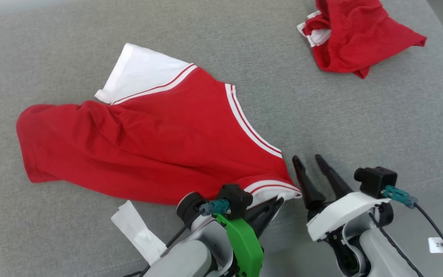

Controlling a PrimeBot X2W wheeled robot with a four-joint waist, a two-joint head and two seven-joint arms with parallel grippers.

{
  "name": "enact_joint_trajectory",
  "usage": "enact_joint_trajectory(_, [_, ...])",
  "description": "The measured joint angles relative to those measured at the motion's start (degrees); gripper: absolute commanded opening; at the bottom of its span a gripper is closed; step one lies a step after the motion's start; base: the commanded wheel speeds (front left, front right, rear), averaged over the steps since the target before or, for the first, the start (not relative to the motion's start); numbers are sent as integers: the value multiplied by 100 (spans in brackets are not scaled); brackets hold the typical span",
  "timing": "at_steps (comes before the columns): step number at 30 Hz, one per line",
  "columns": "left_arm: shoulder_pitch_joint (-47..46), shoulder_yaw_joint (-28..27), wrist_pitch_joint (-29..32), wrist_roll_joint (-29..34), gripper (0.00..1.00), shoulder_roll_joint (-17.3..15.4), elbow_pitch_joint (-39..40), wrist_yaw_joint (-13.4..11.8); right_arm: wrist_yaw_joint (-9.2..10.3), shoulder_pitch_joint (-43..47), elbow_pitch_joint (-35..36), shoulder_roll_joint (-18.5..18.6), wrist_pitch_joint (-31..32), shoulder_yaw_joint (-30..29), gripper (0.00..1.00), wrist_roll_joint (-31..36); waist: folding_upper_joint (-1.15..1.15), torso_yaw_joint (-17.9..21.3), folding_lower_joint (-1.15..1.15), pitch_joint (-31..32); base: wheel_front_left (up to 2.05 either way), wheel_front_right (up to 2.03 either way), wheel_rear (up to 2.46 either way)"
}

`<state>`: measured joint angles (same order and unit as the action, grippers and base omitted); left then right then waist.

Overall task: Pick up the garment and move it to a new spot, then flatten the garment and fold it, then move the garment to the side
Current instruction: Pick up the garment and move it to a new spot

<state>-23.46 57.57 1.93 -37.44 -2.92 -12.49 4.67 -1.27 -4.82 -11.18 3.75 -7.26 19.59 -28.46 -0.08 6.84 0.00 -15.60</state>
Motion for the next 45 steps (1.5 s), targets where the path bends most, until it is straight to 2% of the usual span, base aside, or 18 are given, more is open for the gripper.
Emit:
enact_joint_trajectory(5, [-66,-7,-53,-1,0,3,-48,-126,-124,33,-146,-16,236,138,100,-287,0,-179,0,-62,0,0,0])
enact_joint_trajectory(6, [-66,1,-49,-1,4,2,-85,-159,-124,43,-162,-13,260,148,100,-287,0,-207,0,-67,0,0,0])
enact_joint_trajectory(9, [-65,14,-45,-2,55,0,-174,-223,-125,70,-194,-8,333,169,100,-291,0,-258,0,-80,0,0,0])
enact_joint_trajectory(10, [-65,20,-45,-2,86,0,-174,-225,-125,76,-194,-8,336,167,100,-308,0,-262,0,-81,0,0,0])
enact_joint_trajectory(11, [-65,32,-45,-2,100,2,-172,-225,-125,86,-194,-3,338,165,100,-332,0,-263,0,-82,0,0,0])
enact_joint_trajectory(23, [-64,10,-207,-119,100,3,-76,-370,-125,450,-73,5,431,166,100,-389,0,-228,0,-59,0,0,0])
enact_joint_trajectory(34, [-64,-456,-410,-214,100,3,0,-717,-114,780,-31,41,517,154,100,-489,0,-313,0,-53,0,0,0])
enact_joint_trajectory(40, [-67,-606,-501,-222,100,5,12,-781,-103,779,2,62,515,29,100,-524,0,-359,0,-79,0,0,0])
enact_joint_trajectory(45, [-67,-699,-508,-222,100,-19,19,-798,-13,775,0,205,478,-132,100,-547,0,-390,0,-99,0,0,0])
